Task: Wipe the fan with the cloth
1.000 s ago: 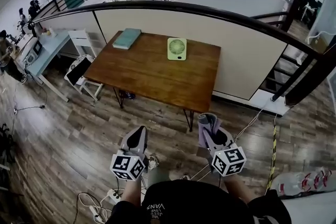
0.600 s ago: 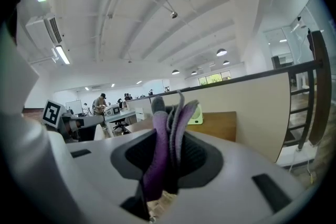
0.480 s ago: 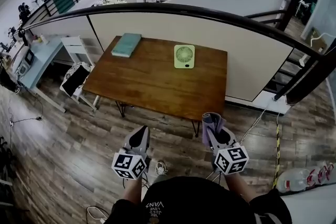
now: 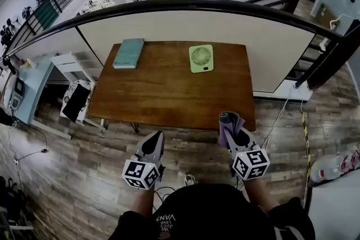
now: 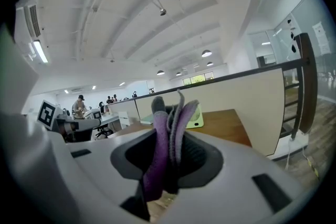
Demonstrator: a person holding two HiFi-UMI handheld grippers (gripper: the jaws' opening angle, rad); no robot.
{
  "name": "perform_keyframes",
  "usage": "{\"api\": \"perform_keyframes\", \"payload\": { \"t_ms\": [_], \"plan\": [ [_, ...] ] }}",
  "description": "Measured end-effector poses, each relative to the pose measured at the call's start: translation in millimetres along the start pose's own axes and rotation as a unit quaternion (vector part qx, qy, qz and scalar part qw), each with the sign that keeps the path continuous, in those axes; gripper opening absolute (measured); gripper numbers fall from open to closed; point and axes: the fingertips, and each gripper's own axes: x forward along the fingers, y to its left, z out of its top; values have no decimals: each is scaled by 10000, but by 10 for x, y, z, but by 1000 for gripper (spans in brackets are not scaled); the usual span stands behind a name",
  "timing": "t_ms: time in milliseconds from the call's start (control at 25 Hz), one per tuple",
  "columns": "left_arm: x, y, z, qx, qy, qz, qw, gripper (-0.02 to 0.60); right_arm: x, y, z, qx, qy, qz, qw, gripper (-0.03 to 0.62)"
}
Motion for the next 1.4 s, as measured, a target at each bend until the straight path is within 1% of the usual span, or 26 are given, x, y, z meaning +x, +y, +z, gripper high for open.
{"api": "perform_keyframes", "payload": {
  "t_ms": [120, 320, 440, 720, 880, 1240, 1400],
  "plan": [
    [122, 163, 19, 58, 46, -199, 9998, 11, 145, 48, 29, -13, -11, -150, 9999, 117],
    [312, 348, -24, -119, 106, -337, 9993, 11, 320, 58, 21, -8, 147, -326, 9994, 117],
    [432, 419, -72, -152, 184, -359, 9991, 11, 445, -9, 11, 15, 208, -360, 9991, 117],
    [768, 702, -18, -155, 263, -214, 9993, 11, 936, -189, 96, 20, 321, -232, 9992, 117],
    [1065, 817, -7, -121, 339, -181, 9992, 11, 1220, -341, 139, -6, 401, -124, 9991, 117],
    [1829, 929, -49, -96, 489, -255, 9984, 11, 1797, -735, 253, -34, 562, 76, 9984, 117],
    [2106, 970, -94, -21, 639, -290, 9975, 11, 2040, -866, 296, -38, 588, 203, 9981, 117]
  ]
}}
